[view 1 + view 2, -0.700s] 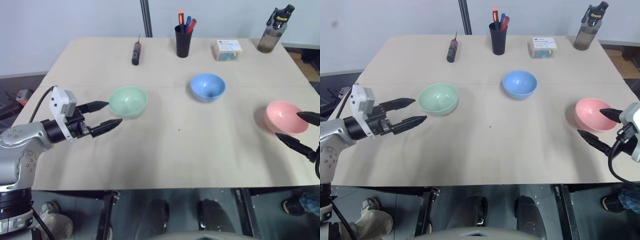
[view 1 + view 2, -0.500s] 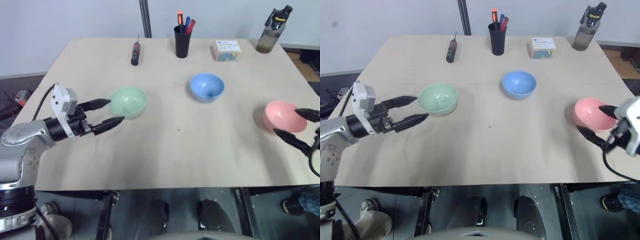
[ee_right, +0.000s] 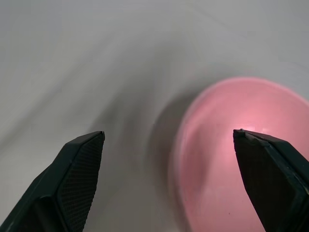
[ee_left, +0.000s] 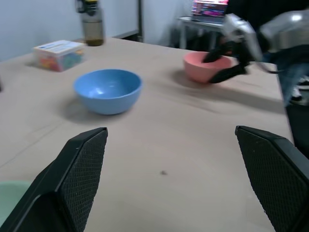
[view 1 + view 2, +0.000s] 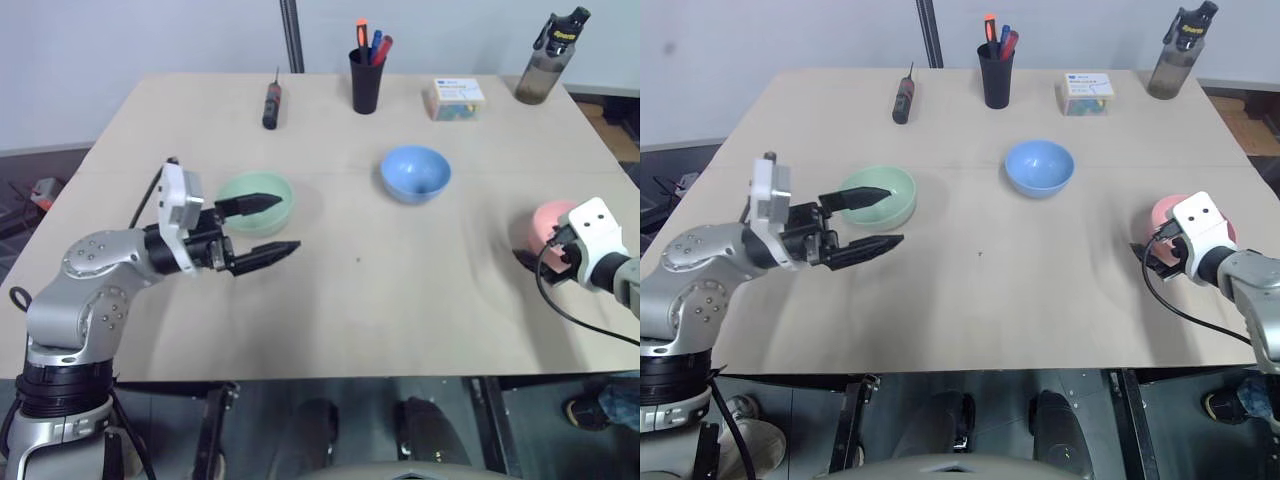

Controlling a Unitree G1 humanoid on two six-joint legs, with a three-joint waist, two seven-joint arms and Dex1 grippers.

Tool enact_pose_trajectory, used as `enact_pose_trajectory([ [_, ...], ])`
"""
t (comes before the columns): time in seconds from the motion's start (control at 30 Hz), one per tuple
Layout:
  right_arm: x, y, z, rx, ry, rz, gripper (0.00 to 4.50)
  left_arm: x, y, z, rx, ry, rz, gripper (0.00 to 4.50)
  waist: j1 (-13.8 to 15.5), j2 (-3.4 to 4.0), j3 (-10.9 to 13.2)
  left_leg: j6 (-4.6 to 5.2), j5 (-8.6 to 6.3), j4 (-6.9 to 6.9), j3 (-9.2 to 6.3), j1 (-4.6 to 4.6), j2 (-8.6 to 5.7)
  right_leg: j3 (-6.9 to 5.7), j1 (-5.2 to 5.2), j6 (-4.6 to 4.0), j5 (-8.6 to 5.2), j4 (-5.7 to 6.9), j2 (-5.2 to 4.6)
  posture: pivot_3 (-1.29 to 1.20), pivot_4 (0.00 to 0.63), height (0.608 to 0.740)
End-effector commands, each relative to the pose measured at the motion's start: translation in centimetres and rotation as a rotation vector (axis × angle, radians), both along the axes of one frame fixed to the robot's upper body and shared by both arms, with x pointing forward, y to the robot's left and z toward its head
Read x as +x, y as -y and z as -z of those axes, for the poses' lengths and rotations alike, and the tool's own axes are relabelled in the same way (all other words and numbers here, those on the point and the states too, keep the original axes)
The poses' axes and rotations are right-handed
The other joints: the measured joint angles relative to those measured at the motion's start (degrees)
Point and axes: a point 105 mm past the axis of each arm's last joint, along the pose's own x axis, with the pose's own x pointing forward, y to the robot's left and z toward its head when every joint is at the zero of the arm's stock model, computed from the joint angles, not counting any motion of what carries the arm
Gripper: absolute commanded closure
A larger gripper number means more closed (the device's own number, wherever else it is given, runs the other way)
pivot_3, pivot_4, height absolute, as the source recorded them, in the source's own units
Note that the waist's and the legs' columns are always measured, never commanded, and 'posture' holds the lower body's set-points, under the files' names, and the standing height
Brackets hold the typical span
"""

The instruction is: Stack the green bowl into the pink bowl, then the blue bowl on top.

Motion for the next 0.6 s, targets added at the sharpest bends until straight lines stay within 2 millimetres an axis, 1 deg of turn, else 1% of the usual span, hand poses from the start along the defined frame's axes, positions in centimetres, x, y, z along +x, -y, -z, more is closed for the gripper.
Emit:
enact_pose_trajectory([
  [0.03,1.0,0.2,-0.5,-0.012,0.023,0.017,1.29,-0.9,1.0,-1.2,-0.018,0.054,0.071,0.00,0.0,0.01,0.0,0.00,0.00,0.00,0.01,0.00,0.00,0.02,0.00,0.00,0.00,0.01,0.00,0.00,0.150,0.740],
  [0.1,1.2,0.3,-0.5,-0.015,0.022,0.018,2.08,-1.0,1.1,-1.2,-0.019,0.058,0.075,0.00,0.0,0.01,0.0,0.04,-0.02,0.00,0.02,0.00,-0.01,0.02,-0.01,0.00,0.00,0.01,0.00,0.00,0.150,0.740],
  [0.27,1.6,0.3,-0.5,-0.031,0.029,0.016,4.41,-1.2,1.2,-1.5,-0.043,0.058,0.084,0.00,0.0,0.01,0.0,0.09,-0.05,0.00,0.02,0.00,-0.01,0.02,-0.01,0.00,0.00,0.01,0.00,0.00,0.150,0.740],
  [0.4,1.5,-0.4,-1.1,-0.061,0.052,-0.022,4.46,-1.2,1.2,-1.3,-0.051,0.056,0.076,0.00,-0.1,0.01,0.0,0.21,-0.12,0.00,0.01,0.00,-0.01,0.02,-0.02,0.00,0.00,0.02,0.01,0.00,0.150,0.740],
  [0.43,1.3,-1.3,-1.4,-0.058,0.058,-0.071,4.46,-1.2,1.1,-1.3,-0.053,0.055,0.070,0.00,-0.1,0.01,0.0,0.20,-0.12,0.00,0.01,0.00,-0.01,0.02,-0.02,0.00,0.00,0.02,0.01,0.00,0.150,0.740],
  [0.47,0.7,-3.5,-1.9,-0.022,0.065,-0.177,4.46,-1.1,0.9,-1.2,-0.058,0.053,0.057,0.00,0.0,0.02,0.0,0.21,-0.12,0.00,0.02,0.00,-0.01,0.02,-0.02,0.00,0.00,0.02,0.01,0.00,0.150,0.740],
  [0.53,-1.5,-8.7,-2.5,0.049,0.048,-0.429,4.46,-0.9,0.5,-1.1,-0.060,0.049,0.040,0.00,-0.3,0.06,0.0,0.21,-0.12,0.00,0.01,0.00,0.00,0.02,-0.04,0.00,0.00,0.03,0.01,0.00,0.150,0.740],
  [0.6,-3.4,-12.1,-2.6,0.095,0.022,-0.589,4.46,-0.8,0.4,-1.0,-0.060,0.048,0.036,0.00,-0.4,0.07,0.0,0.22,-0.13,-0.01,0.01,-0.01,0.12,0.04,-0.07,0.00,0.00,0.03,0.10,0.00,0.150,0.740],
])
